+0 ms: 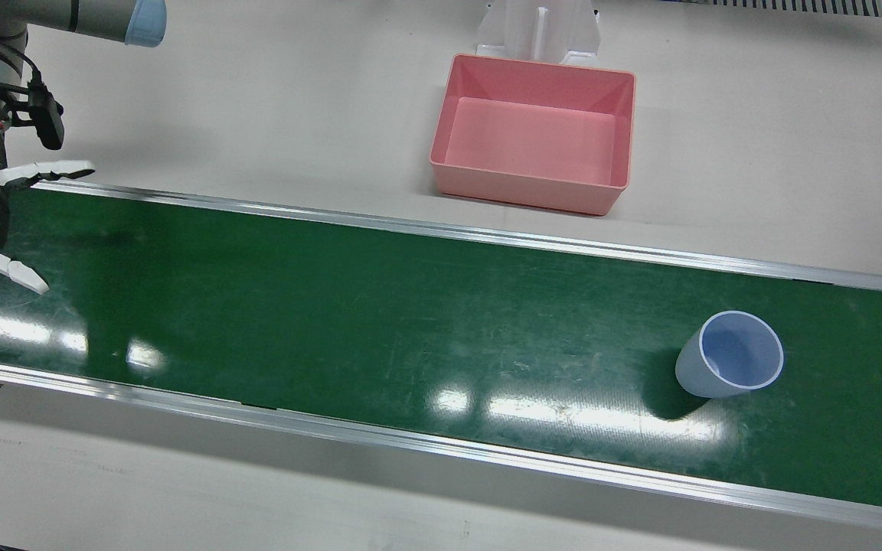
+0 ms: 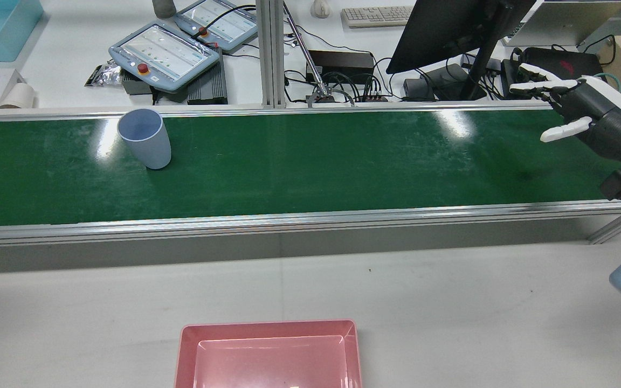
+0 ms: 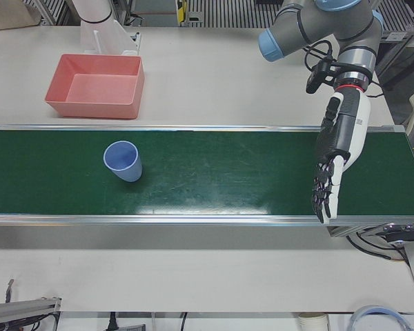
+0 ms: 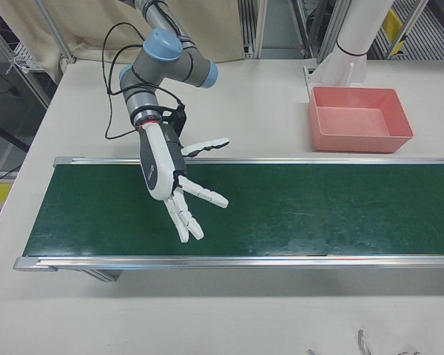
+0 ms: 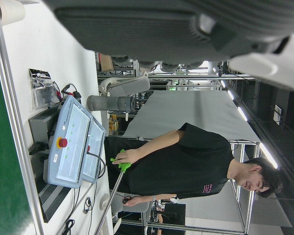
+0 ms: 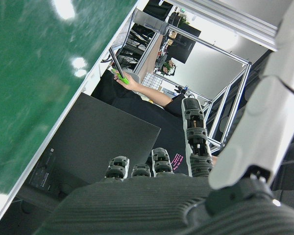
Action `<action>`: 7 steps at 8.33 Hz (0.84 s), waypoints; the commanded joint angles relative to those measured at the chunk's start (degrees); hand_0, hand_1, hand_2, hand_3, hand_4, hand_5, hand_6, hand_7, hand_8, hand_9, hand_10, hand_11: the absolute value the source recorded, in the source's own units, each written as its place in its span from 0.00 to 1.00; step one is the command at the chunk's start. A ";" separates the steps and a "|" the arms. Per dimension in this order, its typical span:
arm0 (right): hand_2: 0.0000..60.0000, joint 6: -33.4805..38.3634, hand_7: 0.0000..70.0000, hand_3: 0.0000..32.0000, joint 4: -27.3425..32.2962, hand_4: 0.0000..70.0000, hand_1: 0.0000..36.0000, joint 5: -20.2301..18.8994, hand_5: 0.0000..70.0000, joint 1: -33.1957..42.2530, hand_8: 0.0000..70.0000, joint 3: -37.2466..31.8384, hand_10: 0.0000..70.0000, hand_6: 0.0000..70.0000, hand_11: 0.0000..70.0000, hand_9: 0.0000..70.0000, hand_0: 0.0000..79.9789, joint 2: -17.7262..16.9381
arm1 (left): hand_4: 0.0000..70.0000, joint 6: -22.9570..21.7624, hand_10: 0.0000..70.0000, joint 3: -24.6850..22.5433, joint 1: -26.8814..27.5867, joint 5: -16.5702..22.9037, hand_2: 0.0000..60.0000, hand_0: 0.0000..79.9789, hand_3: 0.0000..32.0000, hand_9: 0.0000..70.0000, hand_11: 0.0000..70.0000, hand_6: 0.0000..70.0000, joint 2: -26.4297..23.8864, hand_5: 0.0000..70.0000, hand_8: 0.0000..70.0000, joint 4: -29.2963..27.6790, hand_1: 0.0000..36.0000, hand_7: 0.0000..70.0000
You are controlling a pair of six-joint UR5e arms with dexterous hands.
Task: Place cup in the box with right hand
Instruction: 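Lower the open right hand toward the approaching light blue cup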
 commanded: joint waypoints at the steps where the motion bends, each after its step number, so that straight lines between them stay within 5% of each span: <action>1: 0.17 -0.09 0.19 0.00 0.09 0.22 0.35 0.32 0.06 -1.14 0.01 -4.58 0.06 0.06 0.10 0.06 0.60 4.46 | 0.00 0.00 0.00 0.00 0.00 0.00 0.00 0.00 0.00 0.00 0.00 0.00 0.07 0.00 0.00 0.00 0.00 0.00; 2: 0.05 -0.27 0.19 0.00 0.00 0.26 0.31 0.49 0.06 -1.75 0.01 -4.69 0.06 0.06 0.11 0.06 0.61 5.35 | 0.00 0.00 0.00 -0.08 0.00 0.00 0.00 0.00 0.00 0.00 0.00 0.00 -0.01 0.00 0.00 0.00 0.00 0.00; 3: 0.30 -0.09 0.20 0.00 0.00 0.20 0.42 2.58 0.06 -2.63 0.01 -4.35 0.06 0.06 0.10 0.06 0.60 5.71 | 0.00 0.00 0.00 -0.17 0.00 0.00 0.00 0.00 0.00 0.00 0.00 0.00 0.07 0.00 0.00 0.09 0.00 0.00; 4: 0.19 -0.18 0.20 0.00 0.00 0.23 0.36 3.21 0.06 -4.29 0.01 -4.34 0.05 0.06 0.10 0.06 0.60 5.80 | 0.00 0.00 0.00 -0.17 0.00 0.00 0.00 0.00 0.00 0.00 0.00 0.00 0.07 0.00 0.00 0.09 0.00 0.00; 5: 0.38 -0.27 0.21 0.00 0.00 0.18 0.43 3.22 0.06 -5.09 0.01 -4.43 0.05 0.06 0.10 0.06 0.59 6.50 | 0.00 0.00 0.00 -0.17 0.00 0.00 0.00 0.00 0.00 0.00 0.00 0.00 0.07 0.00 0.00 0.09 0.00 0.00; 7: 0.19 -0.18 0.21 0.00 0.00 0.23 0.36 3.22 0.06 -5.28 0.01 -4.43 0.05 0.06 0.09 0.06 0.60 6.51 | 0.00 0.00 0.00 -0.17 0.00 0.00 0.00 0.00 0.00 0.00 0.00 0.00 0.07 0.00 0.00 0.00 0.00 0.00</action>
